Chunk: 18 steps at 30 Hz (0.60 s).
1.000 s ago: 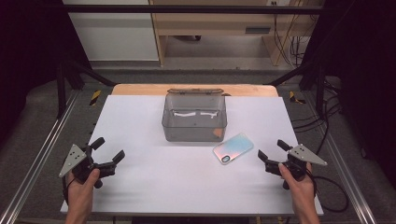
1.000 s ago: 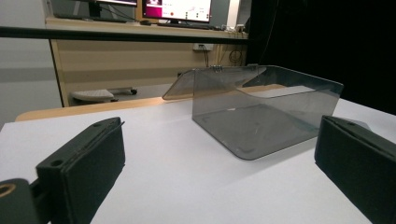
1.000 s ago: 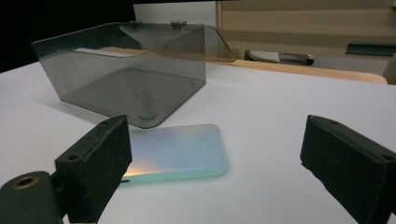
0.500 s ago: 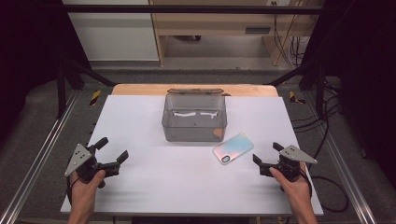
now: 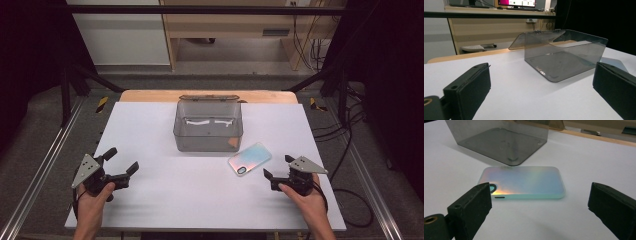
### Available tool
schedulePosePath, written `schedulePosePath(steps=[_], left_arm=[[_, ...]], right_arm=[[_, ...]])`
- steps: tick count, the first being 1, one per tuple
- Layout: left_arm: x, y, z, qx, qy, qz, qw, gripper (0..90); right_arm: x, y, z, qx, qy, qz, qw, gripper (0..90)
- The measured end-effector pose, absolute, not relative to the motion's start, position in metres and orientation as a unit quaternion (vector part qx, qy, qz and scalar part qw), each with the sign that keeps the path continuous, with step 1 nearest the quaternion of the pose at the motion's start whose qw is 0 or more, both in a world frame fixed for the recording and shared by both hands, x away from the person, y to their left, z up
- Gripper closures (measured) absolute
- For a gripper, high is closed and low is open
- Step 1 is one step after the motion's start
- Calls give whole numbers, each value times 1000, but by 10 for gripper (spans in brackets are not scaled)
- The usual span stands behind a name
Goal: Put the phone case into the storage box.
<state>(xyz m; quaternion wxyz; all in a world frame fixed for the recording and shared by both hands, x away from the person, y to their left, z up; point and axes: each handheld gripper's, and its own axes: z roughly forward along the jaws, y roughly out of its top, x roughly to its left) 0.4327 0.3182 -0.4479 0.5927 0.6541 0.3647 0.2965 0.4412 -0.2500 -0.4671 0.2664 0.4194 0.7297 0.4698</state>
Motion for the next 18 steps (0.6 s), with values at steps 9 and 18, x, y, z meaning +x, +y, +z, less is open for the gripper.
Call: schedulePosePath(steps=[9, 18], left_arm=[[432, 317, -448, 657, 363, 296, 591, 16], [432, 314, -449, 660, 361, 295, 588, 16]], right_arm=[[451, -244, -464, 427, 732, 463, 260, 59], [460, -244, -459, 432, 750, 433, 249, 60]])
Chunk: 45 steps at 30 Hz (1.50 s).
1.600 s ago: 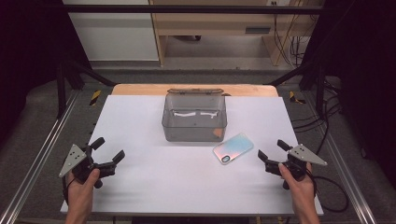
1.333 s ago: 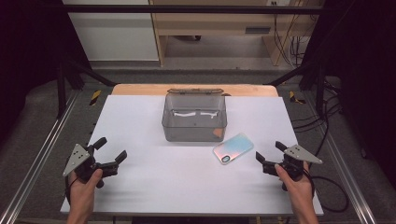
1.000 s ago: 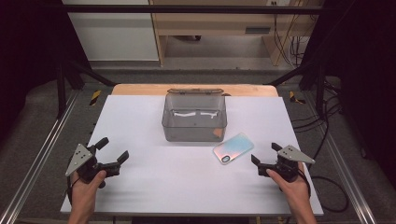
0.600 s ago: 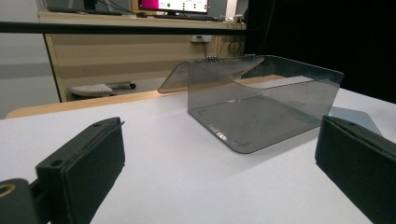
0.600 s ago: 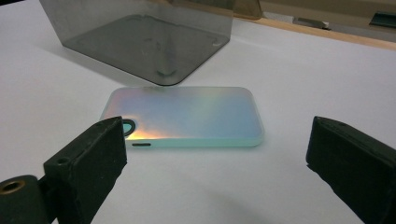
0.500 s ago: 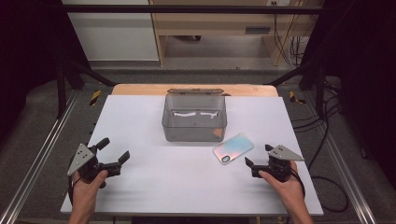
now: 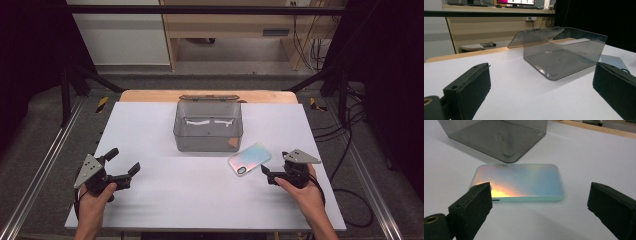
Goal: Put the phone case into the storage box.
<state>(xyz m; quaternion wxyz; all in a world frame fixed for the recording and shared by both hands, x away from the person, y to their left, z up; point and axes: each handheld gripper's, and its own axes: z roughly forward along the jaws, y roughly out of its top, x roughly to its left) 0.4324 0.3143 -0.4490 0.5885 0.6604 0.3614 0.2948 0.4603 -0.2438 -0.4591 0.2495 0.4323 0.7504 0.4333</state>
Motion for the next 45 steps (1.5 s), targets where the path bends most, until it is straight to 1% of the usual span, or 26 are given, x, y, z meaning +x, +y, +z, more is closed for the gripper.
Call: schedulePosePath(steps=[5, 9, 14, 17, 19, 20, 22, 23, 25, 28, 30, 34, 45], left_arm=[[433, 313, -449, 664, 359, 295, 585, 16], [433, 312, -450, 665, 359, 295, 584, 16], [432, 311, -450, 667, 358, 295, 583, 16], [433, 311, -450, 668, 357, 295, 582, 16], [433, 311, -450, 668, 358, 294, 582, 17], [433, 311, -450, 668, 358, 295, 582, 17], [433, 311, -450, 668, 357, 295, 582, 17], [433, 311, -450, 668, 357, 295, 582, 17], [433, 311, -450, 668, 358, 295, 582, 17], [433, 310, -450, 669, 356, 294, 582, 17], [433, 308, -450, 671, 353, 296, 581, 18], [433, 308, -450, 671, 352, 297, 582, 20], [433, 307, -450, 672, 353, 293, 581, 20]], right_arm=[[470, -244, -455, 429, 767, 412, 240, 66], [479, -244, -451, 426, 779, 396, 234, 96], [491, -245, -448, 433, 779, 392, 228, 190], [498, -245, -445, 435, 781, 386, 227, 285], [502, -244, -443, 439, 776, 392, 225, 406], [504, -244, -442, 442, 777, 389, 222, 442], [508, -243, -442, 438, 785, 376, 225, 572], [510, -243, -442, 439, 784, 377, 225, 602], [513, -243, -441, 448, 778, 379, 227, 697], [517, -244, -442, 456, 769, 381, 236, 805], [521, -245, -445, 466, 763, 378, 239, 857], [529, -246, -452, 485, 755, 366, 247, 900], [550, -245, -476, 512, 756, 342, 221, 900]])
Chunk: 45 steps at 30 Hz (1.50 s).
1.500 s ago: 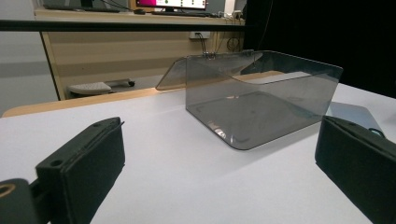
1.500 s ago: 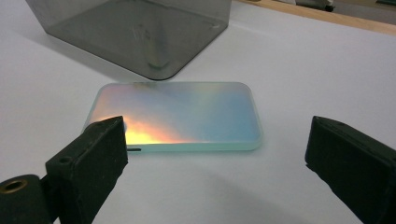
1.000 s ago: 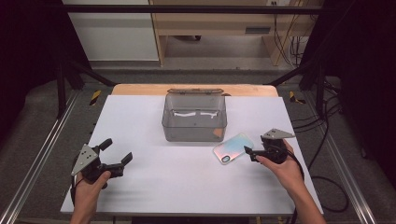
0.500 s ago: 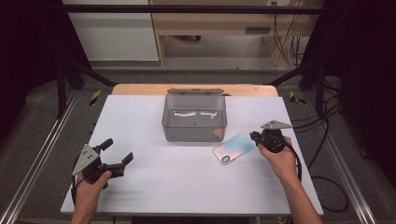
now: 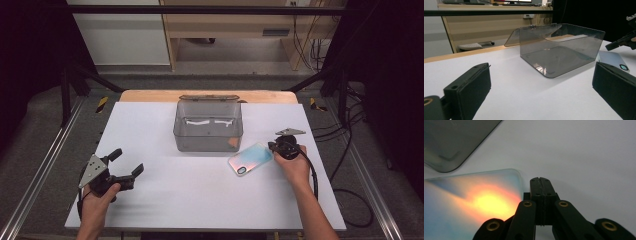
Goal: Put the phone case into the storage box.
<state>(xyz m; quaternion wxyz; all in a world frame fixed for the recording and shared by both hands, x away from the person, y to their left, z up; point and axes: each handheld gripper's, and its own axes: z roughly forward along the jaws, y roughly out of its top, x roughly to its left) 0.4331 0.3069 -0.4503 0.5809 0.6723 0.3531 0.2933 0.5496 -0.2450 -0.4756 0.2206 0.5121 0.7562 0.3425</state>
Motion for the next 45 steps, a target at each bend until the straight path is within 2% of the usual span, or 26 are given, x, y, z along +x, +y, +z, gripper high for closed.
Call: schedulePosePath(steps=[17, 45], left_arm=[[433, 304, -450, 676, 350, 290, 580, 19], [433, 302, -450, 681, 347, 288, 577, 19]], right_arm=[[544, -225, -479, 483, 784, 346, 181, 900], [514, -125, -476, 404, 835, 343, 146, 900]])
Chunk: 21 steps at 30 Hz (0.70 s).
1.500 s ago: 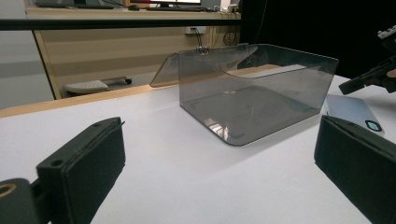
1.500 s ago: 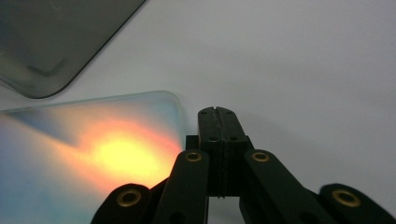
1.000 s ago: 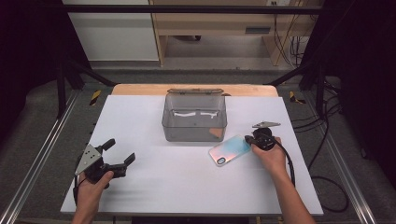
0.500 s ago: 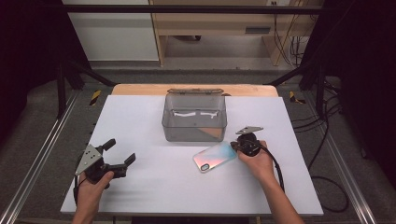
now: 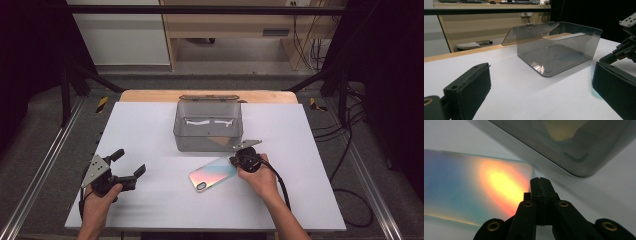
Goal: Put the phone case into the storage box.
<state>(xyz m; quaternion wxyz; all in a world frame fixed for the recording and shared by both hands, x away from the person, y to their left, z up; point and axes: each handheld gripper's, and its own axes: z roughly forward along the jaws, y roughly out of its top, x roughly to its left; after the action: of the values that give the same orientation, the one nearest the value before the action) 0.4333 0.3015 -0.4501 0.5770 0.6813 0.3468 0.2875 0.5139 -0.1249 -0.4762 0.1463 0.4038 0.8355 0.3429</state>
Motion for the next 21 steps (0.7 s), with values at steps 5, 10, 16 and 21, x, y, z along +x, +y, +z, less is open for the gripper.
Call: schedulePosePath(steps=[5, 10, 16, 21], left_arm=[[434, 299, -450, 685, 345, 287, 574, 19], [434, 297, -451, 688, 342, 286, 572, 19], [434, 296, -451, 691, 341, 285, 571, 19], [434, 296, -451, 692, 340, 284, 570, 19]], right_arm=[[510, -116, -476, 396, 839, 343, 147, 900], [505, -104, -476, 389, 842, 348, 136, 900], [501, -92, -476, 379, 847, 348, 132, 900], [501, -91, -475, 386, 844, 347, 134, 900]])
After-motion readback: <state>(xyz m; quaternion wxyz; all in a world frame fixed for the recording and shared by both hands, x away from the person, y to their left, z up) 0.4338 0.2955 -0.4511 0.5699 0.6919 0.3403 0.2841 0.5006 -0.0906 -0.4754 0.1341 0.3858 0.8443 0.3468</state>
